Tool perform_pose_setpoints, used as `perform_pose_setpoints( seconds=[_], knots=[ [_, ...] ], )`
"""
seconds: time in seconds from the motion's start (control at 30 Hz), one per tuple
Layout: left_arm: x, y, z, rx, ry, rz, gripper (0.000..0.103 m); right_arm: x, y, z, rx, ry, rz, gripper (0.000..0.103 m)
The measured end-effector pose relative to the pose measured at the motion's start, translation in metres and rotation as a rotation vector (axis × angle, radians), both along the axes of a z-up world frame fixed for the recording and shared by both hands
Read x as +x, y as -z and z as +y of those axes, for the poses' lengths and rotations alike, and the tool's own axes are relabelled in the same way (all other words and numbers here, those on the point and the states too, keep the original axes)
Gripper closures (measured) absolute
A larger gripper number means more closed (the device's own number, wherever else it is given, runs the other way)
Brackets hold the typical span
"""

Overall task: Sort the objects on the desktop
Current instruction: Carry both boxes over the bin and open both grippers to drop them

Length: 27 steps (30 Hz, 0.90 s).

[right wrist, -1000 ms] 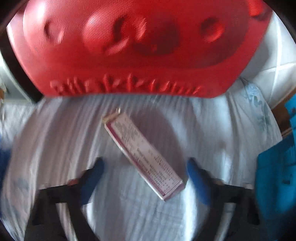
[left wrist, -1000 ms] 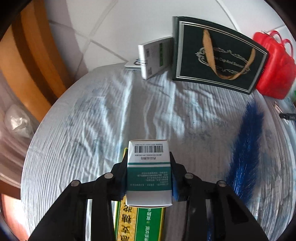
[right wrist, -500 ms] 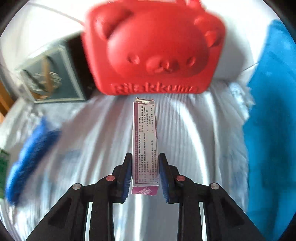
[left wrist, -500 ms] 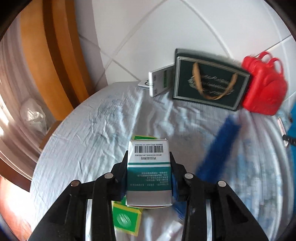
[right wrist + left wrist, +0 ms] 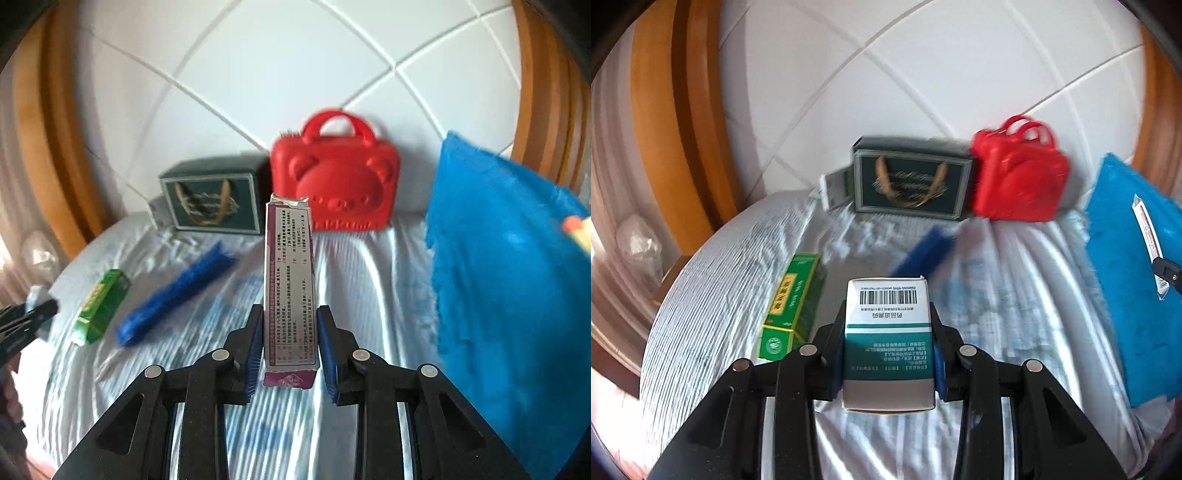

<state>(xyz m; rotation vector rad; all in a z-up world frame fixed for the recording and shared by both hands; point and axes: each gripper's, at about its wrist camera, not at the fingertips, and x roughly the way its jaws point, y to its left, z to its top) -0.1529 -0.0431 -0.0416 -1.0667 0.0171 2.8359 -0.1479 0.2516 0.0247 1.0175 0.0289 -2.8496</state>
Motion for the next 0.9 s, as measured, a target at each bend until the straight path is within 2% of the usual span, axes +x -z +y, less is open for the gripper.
perform_pose_setpoints(
  seconds=[0.3,0.57,0.77,0.9],
  knots=[
    [0.061,-0.065,0.106,0.020,0.204,0.178,0.068,0.082,-0.062,0.059,-0.008,0.047,0.173,0.075],
    [0.097,-0.109,0.228,0.056,0.408,0.284,0.068,0.145,-0.112,0.157,0.040,0.228,0.311,0.075],
    [0.134,-0.136,0.328,0.095,0.562,0.349,0.068,0.167,-0.119,0.241,0.059,0.376,0.322,0.075],
    [0.154,-0.144,0.393,0.098,0.639,0.342,0.068,0.168,-0.109,0.286,0.060,0.431,0.290,0.075]
  ],
)
